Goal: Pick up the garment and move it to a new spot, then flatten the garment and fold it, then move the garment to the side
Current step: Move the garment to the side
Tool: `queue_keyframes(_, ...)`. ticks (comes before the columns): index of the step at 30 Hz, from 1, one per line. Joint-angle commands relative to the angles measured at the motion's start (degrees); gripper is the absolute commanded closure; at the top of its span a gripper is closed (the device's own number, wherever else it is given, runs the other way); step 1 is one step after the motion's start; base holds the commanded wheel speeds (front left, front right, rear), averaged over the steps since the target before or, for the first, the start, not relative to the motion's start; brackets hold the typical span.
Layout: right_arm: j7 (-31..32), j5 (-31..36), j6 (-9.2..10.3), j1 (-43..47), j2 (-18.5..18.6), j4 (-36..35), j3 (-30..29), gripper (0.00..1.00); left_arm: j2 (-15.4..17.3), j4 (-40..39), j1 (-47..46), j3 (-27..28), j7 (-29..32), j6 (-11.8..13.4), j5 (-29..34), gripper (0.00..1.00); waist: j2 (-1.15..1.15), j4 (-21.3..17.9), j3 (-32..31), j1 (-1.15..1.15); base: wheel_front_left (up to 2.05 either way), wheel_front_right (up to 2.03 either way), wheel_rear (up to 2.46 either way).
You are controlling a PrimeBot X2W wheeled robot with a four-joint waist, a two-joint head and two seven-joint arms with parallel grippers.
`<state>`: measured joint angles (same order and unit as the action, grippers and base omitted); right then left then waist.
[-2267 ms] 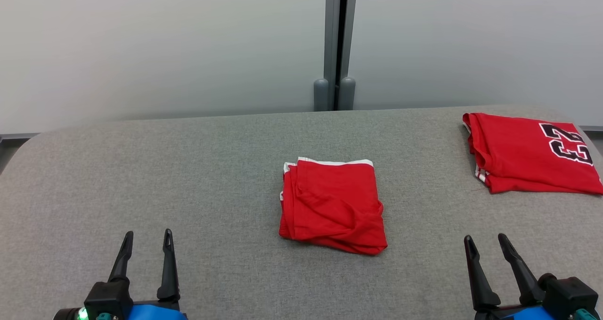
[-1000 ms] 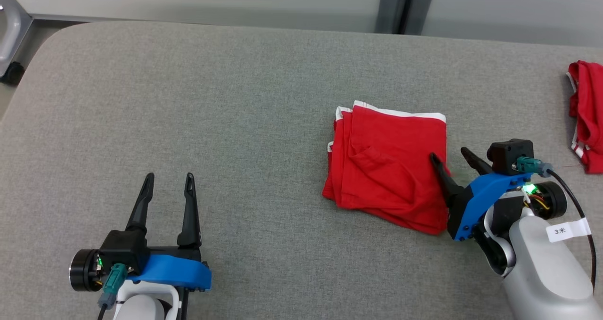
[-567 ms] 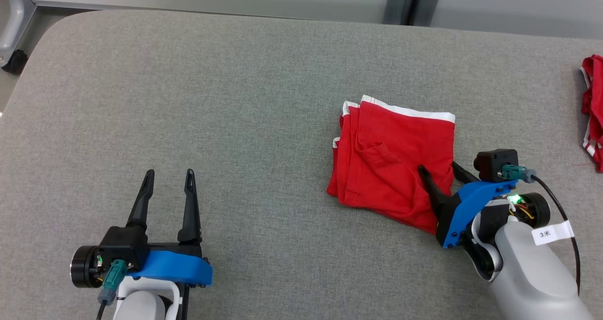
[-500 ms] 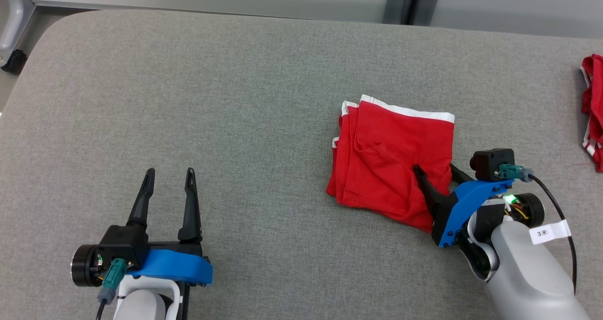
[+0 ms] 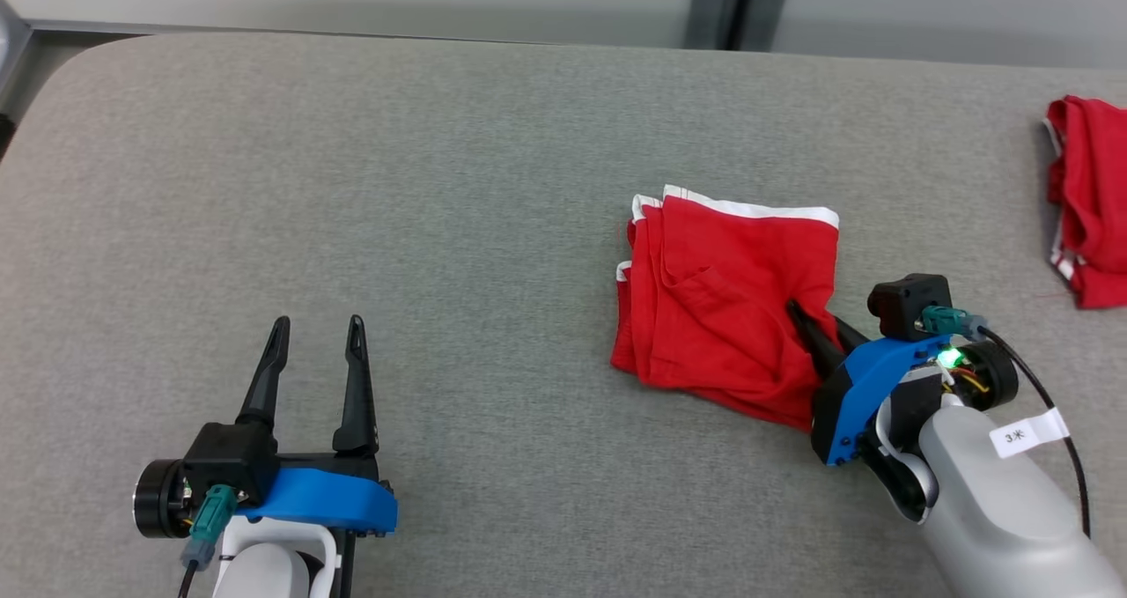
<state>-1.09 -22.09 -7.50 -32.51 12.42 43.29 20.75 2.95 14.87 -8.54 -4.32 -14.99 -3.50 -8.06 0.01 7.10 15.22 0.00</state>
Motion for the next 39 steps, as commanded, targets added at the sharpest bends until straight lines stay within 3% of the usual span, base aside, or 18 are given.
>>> queue_keyframes(1, -0.32, 0.14, 0.01, -0.53, 1.12, -0.36, 0.36, 1.00, -0.07, -0.26, -0.14, 0.05, -0.26, -0.01, 0.18, 0.00, -0.01, -0.88, -0.40, 0.00, 0.00, 0.00, 0.00)
queue_keyframes(16, -0.88, -2.27, 0.00, 0.27, 6.91, -6.20, 5.03, 1.00, 1.13, -1.61, -1.78, 0.73, -0.26, -0.90, 1.97, 0.00, -0.01, -15.65, 1.49, 0.00, 0.00, 0.00, 0.00)
queue_keyframes(22, -1.05, -2.73, 0.00, 0.70, 7.80, -7.58, 4.87, 1.00, 1.83, -2.16, -3.52, 0.50, -0.26, -1.02, 2.63, 0.00, -0.01, -19.50, 3.41, 0.00, 0.00, 0.00, 0.00)
queue_keyframes(31, -0.98, -1.79, 0.00, -3.06, 9.82, -10.12, 6.89, 1.00, 2.51, -2.39, -5.38, 0.15, -0.26, -1.21, 3.08, 0.00, -0.01, -19.32, 5.62, 0.00, 0.00, 0.00, 0.00)
queue_keyframes(39, 2.49, -1.78, 0.01, -12.37, 15.82, -13.51, 9.84, 1.00, 2.65, -3.24, -6.63, 0.08, -0.26, -1.11, 2.92, 0.00, -0.01, -17.18, 9.02, 0.00, 0.00, 0.00, 0.00)
